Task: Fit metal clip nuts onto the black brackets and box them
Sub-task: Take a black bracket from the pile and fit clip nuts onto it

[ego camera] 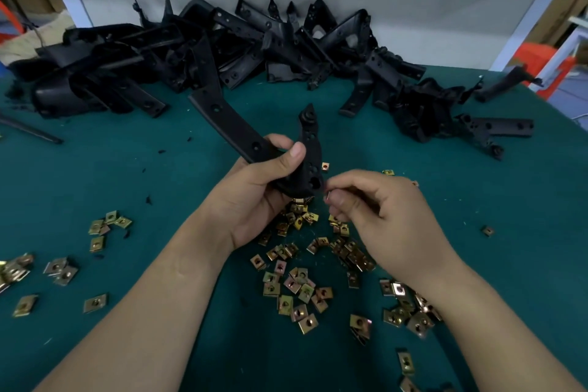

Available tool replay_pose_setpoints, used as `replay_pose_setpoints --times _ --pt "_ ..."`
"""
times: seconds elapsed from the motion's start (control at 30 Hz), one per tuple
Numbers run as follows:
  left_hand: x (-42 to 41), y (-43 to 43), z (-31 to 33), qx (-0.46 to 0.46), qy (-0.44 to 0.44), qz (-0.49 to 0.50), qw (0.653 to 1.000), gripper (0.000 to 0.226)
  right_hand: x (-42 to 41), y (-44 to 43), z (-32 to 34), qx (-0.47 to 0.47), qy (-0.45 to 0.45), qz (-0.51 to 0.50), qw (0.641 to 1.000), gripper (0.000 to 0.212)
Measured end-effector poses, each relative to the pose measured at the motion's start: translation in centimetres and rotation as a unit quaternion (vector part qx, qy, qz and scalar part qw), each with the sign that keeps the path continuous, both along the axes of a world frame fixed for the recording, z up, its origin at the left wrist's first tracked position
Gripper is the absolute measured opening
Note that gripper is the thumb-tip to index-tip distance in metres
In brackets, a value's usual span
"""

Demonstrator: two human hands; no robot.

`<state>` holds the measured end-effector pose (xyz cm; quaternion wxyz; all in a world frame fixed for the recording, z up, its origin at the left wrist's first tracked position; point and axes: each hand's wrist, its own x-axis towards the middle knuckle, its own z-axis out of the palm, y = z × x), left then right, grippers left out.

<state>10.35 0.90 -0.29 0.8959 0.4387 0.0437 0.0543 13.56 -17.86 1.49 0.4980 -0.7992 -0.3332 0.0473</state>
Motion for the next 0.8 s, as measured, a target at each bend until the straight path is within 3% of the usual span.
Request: replay_pose_setpoints --times 0.27,0.37,0.53,0.8 --pt "-0.4 -0.1 0.4 0.025 -0.004 -0.036 0.999 0.017 0.4 0.1 0.2 0.157 0.152 -0.052 0.974 0.012" --pt "-0.6 -0.2 0.4 0.04 -0.013 -0.07 0.997 0.037 0.4 0.1 0.4 0.201 0.22 -0.047 0.953 0.019" --pt "-0.6 -0.3 0.4 0.048 -0.005 -0.09 0.995 0.047 0.2 0.3 1.0 0.279 0.309 -0.032 0.909 0.02" --pt "-0.7 -0.5 0.6 0.054 -0.019 -0.112 0.992 0.02 0.3 0.1 1.2 0.326 0.355 -0.05 0.875 0.023"
